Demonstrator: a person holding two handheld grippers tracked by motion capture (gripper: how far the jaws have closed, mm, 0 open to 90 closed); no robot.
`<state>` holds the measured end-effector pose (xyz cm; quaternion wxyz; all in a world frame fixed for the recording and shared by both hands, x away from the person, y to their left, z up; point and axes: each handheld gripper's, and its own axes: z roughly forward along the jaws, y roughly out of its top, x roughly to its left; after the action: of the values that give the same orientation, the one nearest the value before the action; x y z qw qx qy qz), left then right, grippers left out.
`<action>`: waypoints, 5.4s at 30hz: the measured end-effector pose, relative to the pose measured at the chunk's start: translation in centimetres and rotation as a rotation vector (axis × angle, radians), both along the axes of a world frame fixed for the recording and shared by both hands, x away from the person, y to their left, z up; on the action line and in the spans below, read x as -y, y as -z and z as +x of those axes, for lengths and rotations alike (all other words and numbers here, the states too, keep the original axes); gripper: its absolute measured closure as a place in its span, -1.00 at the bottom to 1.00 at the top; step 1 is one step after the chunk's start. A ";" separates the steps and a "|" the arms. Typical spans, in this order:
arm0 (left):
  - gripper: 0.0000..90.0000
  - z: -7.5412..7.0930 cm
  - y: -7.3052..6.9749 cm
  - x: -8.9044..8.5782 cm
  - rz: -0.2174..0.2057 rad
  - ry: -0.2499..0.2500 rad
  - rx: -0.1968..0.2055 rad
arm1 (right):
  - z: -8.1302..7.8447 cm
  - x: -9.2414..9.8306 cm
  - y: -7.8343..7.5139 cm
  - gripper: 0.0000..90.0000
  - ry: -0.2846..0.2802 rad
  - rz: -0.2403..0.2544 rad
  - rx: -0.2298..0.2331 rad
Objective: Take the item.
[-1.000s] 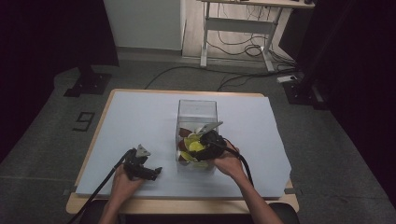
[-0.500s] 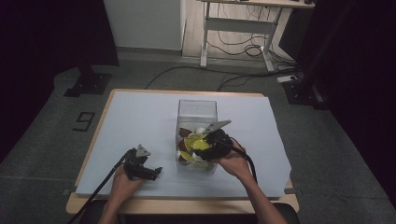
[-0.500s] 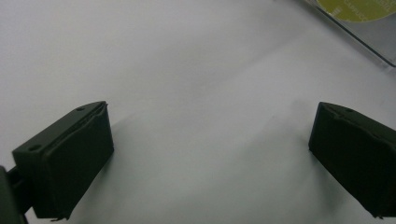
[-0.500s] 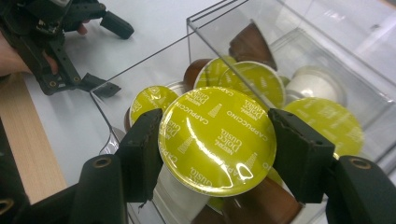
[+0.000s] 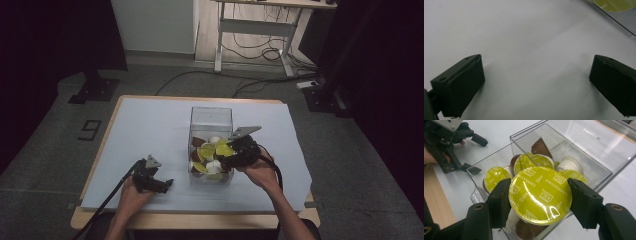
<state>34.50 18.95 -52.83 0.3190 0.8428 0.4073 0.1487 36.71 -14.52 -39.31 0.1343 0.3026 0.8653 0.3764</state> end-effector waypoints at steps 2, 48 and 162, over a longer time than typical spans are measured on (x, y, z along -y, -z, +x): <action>-1.00 0.0 0.0 0.0 0.001 0.000 -0.001 | 0.0 0.4 -0.2 -0.15 0.013 0.004 0.000; -1.00 0.0 0.0 0.0 0.002 0.001 0.000 | 1.7 10.0 1.9 -0.15 0.194 -0.002 0.058; -0.68 -2.0 -1.9 1.5 -0.070 0.155 0.082 | -2.9 10.2 8.9 -0.47 0.170 0.023 0.034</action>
<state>32.46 17.46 -50.96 0.3754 0.8533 0.3322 0.1436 33.84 -24.72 -48.21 0.1767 0.3699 0.8298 0.3786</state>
